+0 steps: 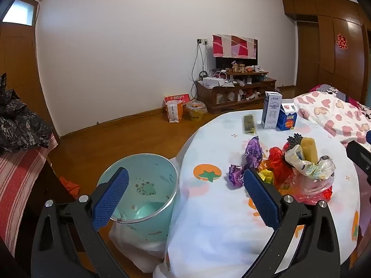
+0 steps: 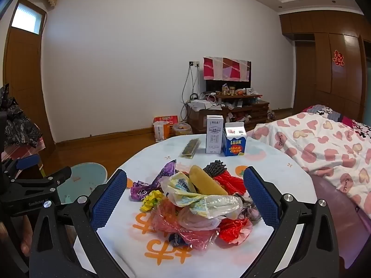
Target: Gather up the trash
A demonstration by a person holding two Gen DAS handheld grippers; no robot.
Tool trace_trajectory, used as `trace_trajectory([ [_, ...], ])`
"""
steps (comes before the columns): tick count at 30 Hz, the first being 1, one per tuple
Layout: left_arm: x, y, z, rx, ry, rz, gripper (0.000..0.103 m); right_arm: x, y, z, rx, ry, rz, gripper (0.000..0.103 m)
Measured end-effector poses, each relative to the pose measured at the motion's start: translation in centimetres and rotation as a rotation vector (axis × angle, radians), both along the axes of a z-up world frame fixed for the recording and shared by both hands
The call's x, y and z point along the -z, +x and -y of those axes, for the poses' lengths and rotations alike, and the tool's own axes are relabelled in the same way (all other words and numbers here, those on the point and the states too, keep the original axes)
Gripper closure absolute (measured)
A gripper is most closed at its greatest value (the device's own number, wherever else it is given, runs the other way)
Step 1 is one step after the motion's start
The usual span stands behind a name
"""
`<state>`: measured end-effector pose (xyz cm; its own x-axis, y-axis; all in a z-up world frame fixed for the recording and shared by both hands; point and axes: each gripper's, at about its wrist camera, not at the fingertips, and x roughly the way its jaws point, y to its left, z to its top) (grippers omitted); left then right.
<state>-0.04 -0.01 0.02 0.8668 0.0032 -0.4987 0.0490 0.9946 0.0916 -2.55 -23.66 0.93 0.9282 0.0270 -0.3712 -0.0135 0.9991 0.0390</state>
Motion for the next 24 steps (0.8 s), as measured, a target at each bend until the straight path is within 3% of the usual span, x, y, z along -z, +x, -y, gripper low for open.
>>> trace_trajectory([
  [24, -0.6, 0.0, -0.9, -0.018, -0.009, 0.012, 0.006, 0.2, 0.1, -0.2, -0.01, 0.008, -0.007, 0.004],
])
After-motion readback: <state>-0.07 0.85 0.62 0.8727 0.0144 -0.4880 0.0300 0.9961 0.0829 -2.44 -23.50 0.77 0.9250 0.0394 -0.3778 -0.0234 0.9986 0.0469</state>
